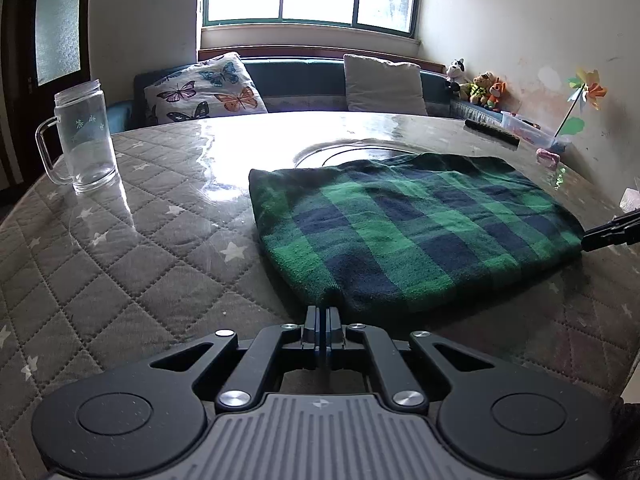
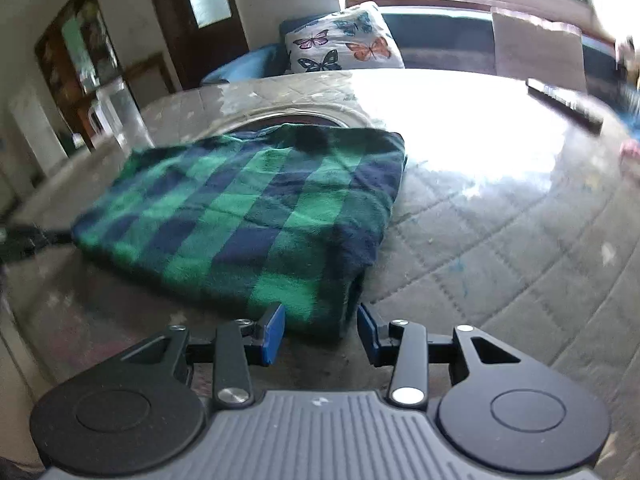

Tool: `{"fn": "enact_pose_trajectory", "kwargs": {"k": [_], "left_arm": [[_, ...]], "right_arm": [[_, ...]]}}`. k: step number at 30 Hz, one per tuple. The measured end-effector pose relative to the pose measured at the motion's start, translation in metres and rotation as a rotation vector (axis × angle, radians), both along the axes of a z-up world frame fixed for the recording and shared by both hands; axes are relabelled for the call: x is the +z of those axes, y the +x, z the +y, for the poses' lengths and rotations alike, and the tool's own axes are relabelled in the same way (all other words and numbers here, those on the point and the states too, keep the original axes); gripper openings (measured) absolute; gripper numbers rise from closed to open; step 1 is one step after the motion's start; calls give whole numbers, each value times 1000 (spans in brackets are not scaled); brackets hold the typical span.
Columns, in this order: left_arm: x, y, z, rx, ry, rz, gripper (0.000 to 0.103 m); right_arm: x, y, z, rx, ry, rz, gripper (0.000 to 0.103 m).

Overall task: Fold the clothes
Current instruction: 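Press the folded shirt edges flat with the right gripper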

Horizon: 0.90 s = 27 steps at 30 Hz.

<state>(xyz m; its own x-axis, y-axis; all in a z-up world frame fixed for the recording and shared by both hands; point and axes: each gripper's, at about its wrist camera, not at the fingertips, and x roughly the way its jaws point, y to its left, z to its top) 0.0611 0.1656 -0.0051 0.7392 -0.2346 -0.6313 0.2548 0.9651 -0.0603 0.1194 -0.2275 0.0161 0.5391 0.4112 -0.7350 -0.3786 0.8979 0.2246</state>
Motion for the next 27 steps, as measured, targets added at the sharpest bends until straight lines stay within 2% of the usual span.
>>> {"fn": "enact_pose_trajectory", "kwargs": {"k": [1, 3, 6, 9, 12, 15, 21, 24, 27], "left_arm": [[0, -1, -1, 1, 1, 1, 2], [3, -3, -2, 2, 15, -3, 2], [12, -10, -1, -7, 14, -27, 0], [11, -16, -5, -7, 85, -30, 0], [1, -19, -1, 13, 88, 20, 0], [0, -21, 9, 57, 36, 41, 0], [20, -20, 13, 79, -76, -6, 2], [26, -13, 0, 50, -93, -38, 2], [25, 0, -13, 18, -88, -38, 2]], "right_arm": [[-2, 1, -1, 1, 23, 12, 35], [-4, 2, -4, -6, 28, 13, 8], [-2, 3, -12, -19, 37, 2, 7], [4, 2, -12, -13, 21, -33, 6], [2, 2, -12, -8, 9, -27, 6], [-1, 2, -11, -2, -2, -21, 7], [4, 2, -7, 17, -46, -35, 8], [7, 1, -6, -2, -76, -49, 13], [15, -1, -6, -24, -112, -103, 15]]}}
